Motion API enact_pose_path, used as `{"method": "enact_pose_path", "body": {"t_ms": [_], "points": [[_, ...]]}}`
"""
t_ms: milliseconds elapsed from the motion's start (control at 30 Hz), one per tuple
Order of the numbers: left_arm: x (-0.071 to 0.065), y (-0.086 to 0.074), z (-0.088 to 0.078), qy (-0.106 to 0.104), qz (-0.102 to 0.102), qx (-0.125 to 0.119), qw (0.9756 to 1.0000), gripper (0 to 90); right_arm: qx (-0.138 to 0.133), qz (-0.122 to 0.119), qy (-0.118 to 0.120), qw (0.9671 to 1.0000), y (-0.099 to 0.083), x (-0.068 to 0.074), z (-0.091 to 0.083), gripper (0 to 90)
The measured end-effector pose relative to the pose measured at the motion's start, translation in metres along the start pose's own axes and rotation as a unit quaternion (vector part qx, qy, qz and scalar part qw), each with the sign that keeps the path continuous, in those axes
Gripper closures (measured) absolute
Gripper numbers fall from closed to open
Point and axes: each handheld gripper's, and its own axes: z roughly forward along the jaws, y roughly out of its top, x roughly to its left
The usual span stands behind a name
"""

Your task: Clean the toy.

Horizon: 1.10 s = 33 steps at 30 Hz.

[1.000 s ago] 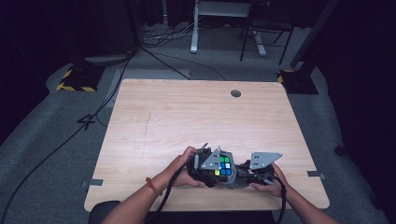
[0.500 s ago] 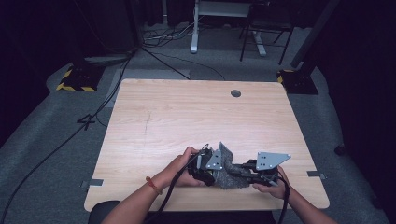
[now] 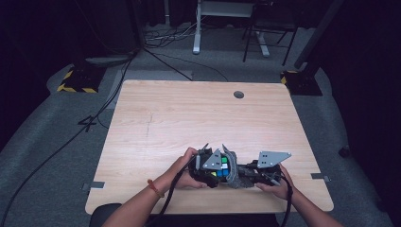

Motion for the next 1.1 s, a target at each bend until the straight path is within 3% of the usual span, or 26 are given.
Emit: {"method": "enact_pose_path", "body": {"t_ms": [67, 200, 300, 400, 500, 600, 733, 867, 1100], "points": [[-0.001, 0.0, 0.001, 0.007, 0.007, 0.009, 0.9999, 33.3, -0.012, -0.007, 0.001, 0.9999, 0.004, 0.003, -0.003, 78.8], [0.0, 0.0, 0.001, 0.004, 0.002, 0.004, 1.0, 33.3, -0.034, -0.023, 0.001, 0.9992, 0.013, 0.01, -0.009, 78.7], [0.0, 0.0, 0.0, 0.006, 0.001, 0.005, 1.0, 33.4, -0.041, -0.02, 0.004, 0.999, 0.014, 0.009, -0.008, 78.7], [0.0, 0.001, -0.004, 0.0, 0.003, -0.006, 1.0, 33.3, -0.019, -0.02, -0.01, 0.9996, 0.014, 0.006, -0.005, 78.7], [0.0, 0.002, -0.008, -0.004, 0.002, -0.017, 0.9998, 33.3, 0.014, 0.004, -0.015, 0.9998, 0.003, -0.004, 0.004, 78.8], [-0.001, 0.005, -0.013, -0.013, -0.003, -0.04, 0.9991, 33.3, 0.044, 0.012, -0.015, 0.9988, -0.006, -0.007, 0.012, 78.8], [-0.002, 0.004, -0.011, -0.008, 0.006, -0.033, 0.9994, 33.3, 0.019, 0.021, 0.012, 0.9995, -0.004, -0.005, 0.012, 78.8], [-0.001, 0.004, -0.013, -0.016, 0.009, -0.043, 0.9989, 33.3, -0.008, 0.03, 0.034, 0.9989, -0.003, -0.004, 0.008, 78.8], [-0.002, 0.002, -0.007, -0.013, 0.015, -0.02, 0.9996, 32.9, -0.024, 0.018, 0.026, 0.9992, -0.001, -0.002, -0.003, 78.8]]}}
